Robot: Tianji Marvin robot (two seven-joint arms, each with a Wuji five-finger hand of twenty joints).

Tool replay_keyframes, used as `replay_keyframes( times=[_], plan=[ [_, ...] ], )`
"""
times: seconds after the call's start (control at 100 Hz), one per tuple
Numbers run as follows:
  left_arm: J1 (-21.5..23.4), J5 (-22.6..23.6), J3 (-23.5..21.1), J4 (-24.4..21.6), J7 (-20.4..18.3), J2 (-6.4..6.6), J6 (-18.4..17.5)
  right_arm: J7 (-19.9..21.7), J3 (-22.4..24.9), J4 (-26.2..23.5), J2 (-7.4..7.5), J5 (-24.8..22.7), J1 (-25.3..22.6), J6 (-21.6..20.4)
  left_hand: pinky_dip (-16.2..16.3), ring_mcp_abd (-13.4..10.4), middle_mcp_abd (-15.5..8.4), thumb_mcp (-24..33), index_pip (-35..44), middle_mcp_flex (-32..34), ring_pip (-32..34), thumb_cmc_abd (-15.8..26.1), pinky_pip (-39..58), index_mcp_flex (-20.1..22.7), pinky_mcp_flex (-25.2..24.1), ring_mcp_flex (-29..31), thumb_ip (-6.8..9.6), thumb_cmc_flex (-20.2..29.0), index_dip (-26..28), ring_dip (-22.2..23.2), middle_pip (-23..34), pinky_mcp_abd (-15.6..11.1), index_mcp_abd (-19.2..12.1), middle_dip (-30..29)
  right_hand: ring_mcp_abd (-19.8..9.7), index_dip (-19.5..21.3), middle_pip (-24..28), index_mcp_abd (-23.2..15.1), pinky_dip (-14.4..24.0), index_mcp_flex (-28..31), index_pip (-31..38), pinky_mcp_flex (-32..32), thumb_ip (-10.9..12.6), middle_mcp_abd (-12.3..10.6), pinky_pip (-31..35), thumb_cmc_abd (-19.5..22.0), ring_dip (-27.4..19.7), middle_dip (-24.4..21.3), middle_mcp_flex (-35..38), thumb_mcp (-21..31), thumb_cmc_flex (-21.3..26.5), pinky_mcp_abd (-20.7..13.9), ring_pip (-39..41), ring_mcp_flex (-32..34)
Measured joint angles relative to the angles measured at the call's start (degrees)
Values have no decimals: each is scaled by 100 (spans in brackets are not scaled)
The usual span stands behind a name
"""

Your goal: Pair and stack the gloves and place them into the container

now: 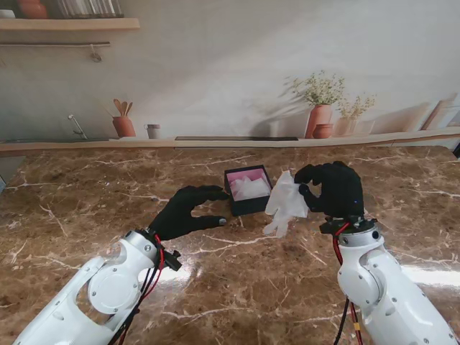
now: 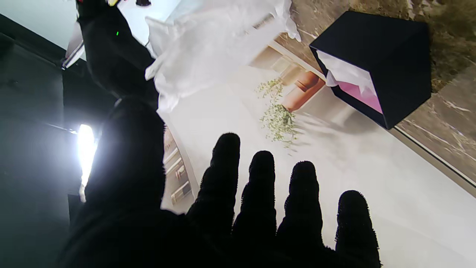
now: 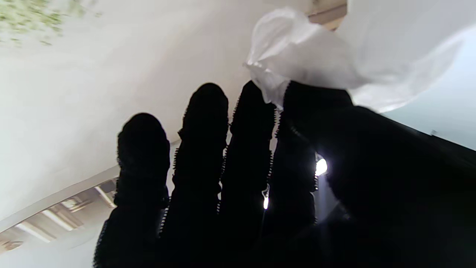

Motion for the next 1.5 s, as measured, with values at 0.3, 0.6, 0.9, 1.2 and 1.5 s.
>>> replay_keyframes(
  times=[0.3, 0.6, 0.9, 1.2, 1.5],
  plan=[
    [-77, 235, 225, -43, 87, 4, -100, -34, -728, -374, -22, 36, 119, -280, 200, 0, 4, 1, -274, -215, 0, -212, -156, -565, -67, -136, 0, -1, -215, 39, -6, 2, -39, 58, 0, 65, 5, 0, 0, 0, -12, 58, 0, 0, 0, 1, 1, 3, 54, 0, 0, 1, 3, 62],
    [-65, 283, 243, -42, 552, -56, -575, -40, -1196, -362, -103, 87, 295, -473, 817, 0, -80, 1562, 1787, 317, 0, -637, -290, 624, -67, -95, -220, 264, 723, 299, 18, 66, -1450, 241, 0, 66, 5, 0, 0, 0, -13, 115, 0, 0, 0, 1, 1, 5, 64, 0, 1, 2, 5, 149],
    [28, -125, 220, -45, 741, -194, -708, 1266, -597, -765, -146, 181, -191, -876, 1649, 16, -306, 1826, 2970, 3069, 1053, -457, 1057, 1242, -39, 1343, -402, 601, 1671, 1510, 778, 68, -1250, 1911, 5, -848, -474, 159, -180, -401, -535, -369, 43, 29, -409, -134, -159, -164, -471, 87, -182, 152, -1012, -305],
    [81, 462, 139, -8, 1239, -223, -671, 2331, 134, -1548, -16, 1696, -1407, -502, 1650, 87, -186, 3035, 2974, 3903, 1650, -897, 1988, 1483, 218, 2253, -515, 36, 1576, 1893, 1185, 147, -1143, 1513, 324, -385, -1241, 1171, 139, -1467, -3157, -1171, 716, 300, -1500, 417, -932, -1700, -1912, -918, -1676, 425, -2617, -1162],
    [-73, 974, 266, 225, 1731, -269, -1031, 2632, -294, -1769, -145, 2435, -1390, 1057, 1520, 86, -321, 3529, 3180, 4139, 1707, -1351, 2303, 1664, 244, 2393, -569, -209, 322, 1894, 1155, 147, -1417, 1762, 551, -541, -1368, 1880, 149, -2038, -3436, -1165, 1186, 647, -1521, 1460, -1060, -1841, -2348, -2334, -2308, 441, -2708, -1186]
  ],
)
